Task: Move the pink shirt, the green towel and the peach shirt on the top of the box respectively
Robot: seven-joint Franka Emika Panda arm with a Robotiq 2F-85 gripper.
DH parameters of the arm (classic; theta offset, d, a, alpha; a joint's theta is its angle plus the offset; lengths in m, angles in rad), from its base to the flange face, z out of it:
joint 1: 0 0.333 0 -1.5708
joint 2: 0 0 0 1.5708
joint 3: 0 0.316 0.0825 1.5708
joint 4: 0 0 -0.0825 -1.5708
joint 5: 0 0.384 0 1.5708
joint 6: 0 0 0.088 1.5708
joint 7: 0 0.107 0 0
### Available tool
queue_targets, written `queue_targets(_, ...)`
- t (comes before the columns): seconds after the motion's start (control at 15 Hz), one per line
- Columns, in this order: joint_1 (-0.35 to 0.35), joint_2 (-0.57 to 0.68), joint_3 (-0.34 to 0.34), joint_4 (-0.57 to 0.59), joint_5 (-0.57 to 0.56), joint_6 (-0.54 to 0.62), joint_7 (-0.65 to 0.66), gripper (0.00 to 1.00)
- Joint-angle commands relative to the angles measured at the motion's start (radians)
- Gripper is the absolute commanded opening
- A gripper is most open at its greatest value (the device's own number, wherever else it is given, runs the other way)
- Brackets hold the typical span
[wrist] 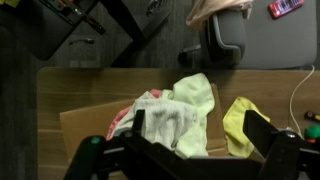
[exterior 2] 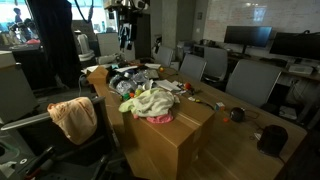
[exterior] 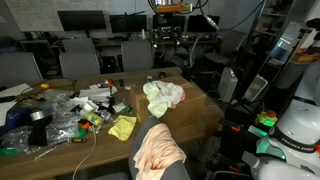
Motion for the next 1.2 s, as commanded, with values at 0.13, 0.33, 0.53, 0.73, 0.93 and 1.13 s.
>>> queue_targets(0.13,0.074,-0.075,0.063,-0.168,-0.024,-0.057,-0.147,1.0)
queue_targets(0.33,0.115,-0.076,0.101,-0.24,-0.03,-0.079,-0.204,1.0)
queue_targets(0.53,0.159,-0.061,0.145,-0.298,-0.035,-0.071,-0.243,1.0)
queue_targets(0.73,0.213,-0.01,0.194,-0.319,-0.045,-0.058,-0.262,1.0)
queue_targets(0.93,0.265,0.04,0.231,-0.32,-0.067,-0.01,-0.252,1.0)
queue_targets(1.13,0.314,0.096,0.252,-0.308,-0.1,0.079,-0.227,1.0)
